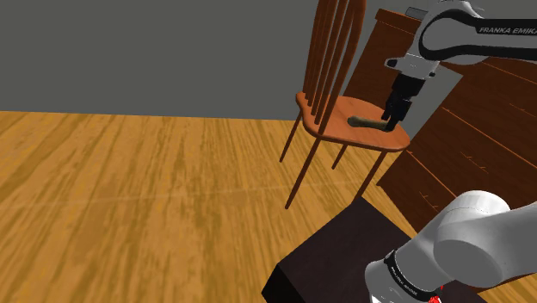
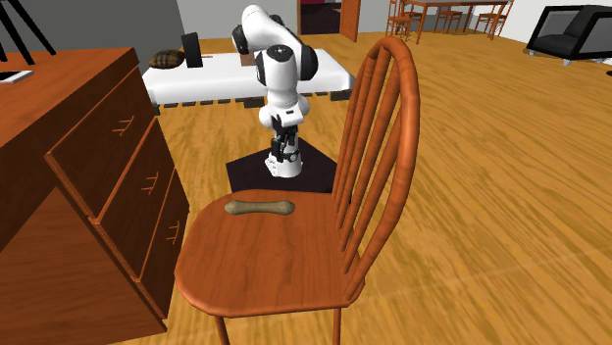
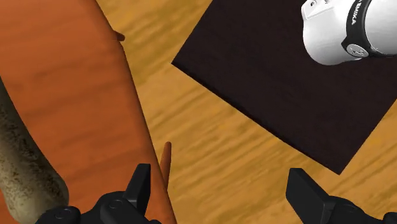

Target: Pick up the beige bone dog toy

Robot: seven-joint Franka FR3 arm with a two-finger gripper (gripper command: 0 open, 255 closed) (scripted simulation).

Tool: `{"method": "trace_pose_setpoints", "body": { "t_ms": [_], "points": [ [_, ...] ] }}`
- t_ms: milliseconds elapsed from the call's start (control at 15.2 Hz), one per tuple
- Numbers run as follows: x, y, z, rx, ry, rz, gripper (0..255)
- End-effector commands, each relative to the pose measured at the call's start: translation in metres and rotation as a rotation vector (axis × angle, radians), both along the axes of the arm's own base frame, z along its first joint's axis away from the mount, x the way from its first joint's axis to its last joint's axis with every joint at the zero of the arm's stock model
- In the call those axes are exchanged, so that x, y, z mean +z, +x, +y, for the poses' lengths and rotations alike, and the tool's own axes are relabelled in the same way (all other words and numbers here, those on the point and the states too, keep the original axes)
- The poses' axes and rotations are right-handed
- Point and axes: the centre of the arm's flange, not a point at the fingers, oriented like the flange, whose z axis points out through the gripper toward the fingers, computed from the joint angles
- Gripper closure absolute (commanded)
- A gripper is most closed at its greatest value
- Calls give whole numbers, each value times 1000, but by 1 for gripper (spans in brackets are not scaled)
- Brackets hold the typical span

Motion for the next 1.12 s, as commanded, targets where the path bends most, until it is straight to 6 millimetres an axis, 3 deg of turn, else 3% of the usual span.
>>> {"method": "trace_pose_setpoints", "body": {
  "t_ms": [0, 792, 1056],
  "points": [
    [-9, 9, -21, 54, -7, -1, 0],
    [-55, 83, -143, 353, -40, -8, 0],
    [-73, 86, -147, 366, -42, -8, 0]
  ]
}}
